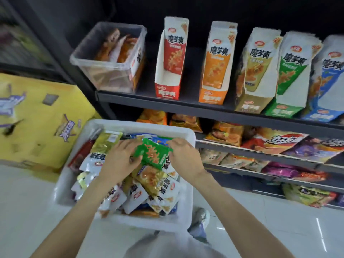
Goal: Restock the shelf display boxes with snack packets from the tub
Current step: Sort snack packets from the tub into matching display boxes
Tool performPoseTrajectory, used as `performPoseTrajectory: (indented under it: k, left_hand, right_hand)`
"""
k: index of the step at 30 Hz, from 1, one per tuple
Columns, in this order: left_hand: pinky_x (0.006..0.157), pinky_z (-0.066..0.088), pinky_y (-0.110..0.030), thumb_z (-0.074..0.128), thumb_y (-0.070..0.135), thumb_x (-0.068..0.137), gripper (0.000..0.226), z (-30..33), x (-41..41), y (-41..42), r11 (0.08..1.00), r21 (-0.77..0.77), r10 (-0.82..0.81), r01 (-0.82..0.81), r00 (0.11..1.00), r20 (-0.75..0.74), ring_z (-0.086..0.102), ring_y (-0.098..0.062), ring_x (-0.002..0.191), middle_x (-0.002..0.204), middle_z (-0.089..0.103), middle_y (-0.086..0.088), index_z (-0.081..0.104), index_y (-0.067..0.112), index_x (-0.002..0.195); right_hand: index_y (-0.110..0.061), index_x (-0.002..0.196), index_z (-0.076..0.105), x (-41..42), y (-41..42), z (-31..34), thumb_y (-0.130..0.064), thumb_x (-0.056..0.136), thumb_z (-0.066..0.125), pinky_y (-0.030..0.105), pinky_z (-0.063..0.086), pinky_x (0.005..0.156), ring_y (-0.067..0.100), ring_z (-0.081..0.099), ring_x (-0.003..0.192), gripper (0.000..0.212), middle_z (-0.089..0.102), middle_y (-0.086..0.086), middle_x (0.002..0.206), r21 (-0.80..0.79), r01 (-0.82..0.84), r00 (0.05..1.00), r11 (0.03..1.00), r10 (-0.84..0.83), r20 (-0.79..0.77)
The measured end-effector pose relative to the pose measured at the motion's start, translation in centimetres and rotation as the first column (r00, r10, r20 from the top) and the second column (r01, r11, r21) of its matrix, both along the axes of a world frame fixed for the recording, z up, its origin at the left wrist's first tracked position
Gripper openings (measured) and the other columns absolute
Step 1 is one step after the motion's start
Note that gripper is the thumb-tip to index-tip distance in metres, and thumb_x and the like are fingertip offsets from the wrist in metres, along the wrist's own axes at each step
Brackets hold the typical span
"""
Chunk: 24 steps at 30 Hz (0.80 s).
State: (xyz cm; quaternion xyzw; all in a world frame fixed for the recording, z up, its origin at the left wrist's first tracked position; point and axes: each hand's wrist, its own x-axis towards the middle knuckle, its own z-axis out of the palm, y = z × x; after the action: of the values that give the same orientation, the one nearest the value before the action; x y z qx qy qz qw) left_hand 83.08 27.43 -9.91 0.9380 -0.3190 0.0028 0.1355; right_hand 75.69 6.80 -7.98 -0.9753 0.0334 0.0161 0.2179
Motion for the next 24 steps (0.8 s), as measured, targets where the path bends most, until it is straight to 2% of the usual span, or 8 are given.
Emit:
performPoseTrajectory:
  k: [3,5,14,17,19,20,22,24]
  left_hand:
    - [0.086,0.051,-0.04,0.066,0.036,0.082,0.042,-0.8,0.6,0.5,0.999,0.007,-0.032,0.032,1.0,0.001,0.057,-0.024,0.109,0.119,0.063,0.001,0.062,0.02,0.12]
    - [0.085,0.049,-0.04,0.072,0.034,0.079,0.045,-1.1,0.9,0.0,0.997,0.021,-0.069,0.069,0.998,0.011,0.057,-0.024,0.111,0.119,0.062,0.001,0.061,0.02,0.12]
    - [0.107,0.028,-0.038,0.054,0.044,0.09,0.036,-2.7,1.4,-0.7,0.963,0.201,-0.175,0.18,0.984,-0.043,0.044,-0.02,0.125,0.124,0.057,0.005,0.062,0.028,0.122]
    - [0.105,0.03,-0.037,0.051,0.046,0.091,0.037,-2.2,1.3,-0.8,0.982,0.127,-0.134,0.139,0.99,-0.047,0.048,-0.02,0.122,0.123,0.058,0.003,0.062,0.029,0.121]
    - [0.096,0.04,-0.037,0.048,0.049,0.091,0.04,-1.5,1.1,-0.7,0.998,-0.055,-0.048,0.044,0.996,-0.076,0.055,-0.021,0.111,0.118,0.061,0.001,0.062,0.027,0.122]
    - [0.09,0.044,-0.036,0.049,0.047,0.091,0.04,-0.8,0.9,-0.8,0.979,-0.197,0.024,-0.049,0.992,-0.126,0.057,-0.019,0.105,0.114,0.062,0.002,0.06,0.026,0.123]
    - [0.087,0.047,-0.03,0.057,0.037,0.092,0.036,0.6,0.2,-1.0,0.821,-0.476,0.14,-0.315,0.919,-0.368,0.057,-0.012,0.103,0.116,0.059,0.007,0.055,0.025,0.125]
    - [0.092,0.048,-0.03,0.062,0.029,0.09,0.035,2.7,-0.8,-1.7,0.574,-0.589,0.049,-0.57,0.741,-0.67,0.059,-0.009,0.108,0.119,0.059,0.009,0.052,0.027,0.124]
  right_hand:
    - [-0.005,0.134,0.043,2.4,1.7,-1.5,0.005,0.084,0.047,0.038,0.043,0.096,0.032,0.05,0.116,0.051,0.054,0.015,0.126,-0.211,0.01,0.996,0.977,-0.028,-0.082]
    - [-0.001,0.131,0.042,3.4,2.3,-1.8,0.007,0.084,0.048,0.038,0.044,0.092,0.034,0.054,0.111,0.049,0.057,0.017,0.122,-0.297,0.014,0.99,0.955,-0.055,-0.13]
    - [-0.005,0.126,0.036,4.3,2.2,-1.7,0.006,0.084,0.055,0.032,0.048,0.079,0.029,0.06,0.106,0.047,0.057,0.013,0.12,-0.336,0.017,0.989,0.942,-0.066,-0.135]
    - [-0.004,0.125,0.042,3.9,2.1,-0.5,0.005,0.087,0.05,0.032,0.047,0.079,0.028,0.058,0.107,0.04,0.057,0.013,0.119,-0.367,-0.017,0.995,0.93,-0.022,-0.101]
    - [-0.007,0.119,0.053,3.0,1.8,0.8,0.0,0.089,0.048,0.032,0.047,0.077,0.027,0.056,0.105,0.031,0.056,0.01,0.114,-0.381,0.036,0.999,0.924,-0.039,-0.001]
    - [-0.009,0.114,0.059,2.3,1.4,1.3,-0.003,0.091,0.048,0.033,0.048,0.072,0.026,0.057,0.1,0.026,0.057,0.009,0.11,-0.33,0.115,0.99,0.937,-0.082,0.115]
    - [-0.01,0.103,0.064,0.5,0.7,2.4,-0.008,0.092,0.053,0.032,0.047,0.063,0.022,0.06,0.083,0.016,0.061,0.005,0.1,-0.002,0.288,0.908,0.958,-0.273,0.317]
    - [-0.015,0.096,0.062,-0.8,0.0,3.2,-0.008,0.092,0.056,0.029,0.049,0.066,0.011,0.061,0.077,0.01,0.063,-0.005,0.091,0.432,0.337,0.851,0.837,-0.467,0.241]
